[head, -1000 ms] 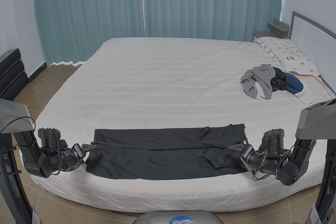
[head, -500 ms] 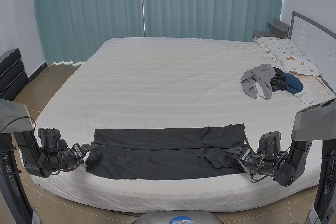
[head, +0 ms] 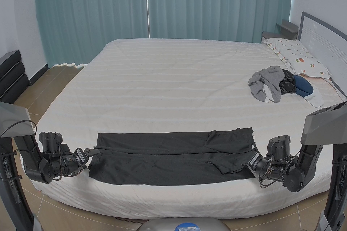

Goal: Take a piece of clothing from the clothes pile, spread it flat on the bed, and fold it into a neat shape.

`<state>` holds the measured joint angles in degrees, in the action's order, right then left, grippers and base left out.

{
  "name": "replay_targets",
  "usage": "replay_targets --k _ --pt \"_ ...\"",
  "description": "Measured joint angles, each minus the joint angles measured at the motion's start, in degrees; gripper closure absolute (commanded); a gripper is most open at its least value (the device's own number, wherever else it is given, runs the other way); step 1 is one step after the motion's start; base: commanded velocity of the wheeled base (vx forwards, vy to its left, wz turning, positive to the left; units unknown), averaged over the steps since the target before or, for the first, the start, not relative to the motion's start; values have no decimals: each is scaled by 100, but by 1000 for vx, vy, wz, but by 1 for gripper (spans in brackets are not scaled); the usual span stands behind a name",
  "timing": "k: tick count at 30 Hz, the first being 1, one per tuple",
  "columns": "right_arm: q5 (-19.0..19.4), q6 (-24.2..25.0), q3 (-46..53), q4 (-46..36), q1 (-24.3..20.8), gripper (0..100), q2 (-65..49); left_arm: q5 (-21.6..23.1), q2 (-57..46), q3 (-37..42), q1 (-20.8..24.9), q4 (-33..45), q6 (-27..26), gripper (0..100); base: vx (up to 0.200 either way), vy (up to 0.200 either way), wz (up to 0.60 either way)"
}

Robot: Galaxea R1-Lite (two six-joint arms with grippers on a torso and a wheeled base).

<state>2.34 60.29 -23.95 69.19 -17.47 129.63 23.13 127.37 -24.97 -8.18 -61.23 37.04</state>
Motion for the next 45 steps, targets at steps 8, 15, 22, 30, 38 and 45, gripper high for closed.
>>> replay_targets --k 8,15,22,30,38,45 --pt "45 71 48 -48 -2 100 -268 2 0 0 5 0 -1 0 0 0 0" --pt "66 148 233 -79 -46 100 -561 0 0 2 2 0 0 0 0 0 0" --pt "66 137 423 -85 -68 100 -673 0 0 2 2 0 0 0 0 0 0" --pt "69 -66 640 -123 -133 0 -701 2 0 0 2 0 2 0 0 0 0" --pt "67 -151 670 -110 -52 0 -736 7 2 0 2 0 2 0 0 0 0" --pt "165 -162 623 -66 247 0 -913 -15 -7 -6 0 -122 -6 0 0 0 0"
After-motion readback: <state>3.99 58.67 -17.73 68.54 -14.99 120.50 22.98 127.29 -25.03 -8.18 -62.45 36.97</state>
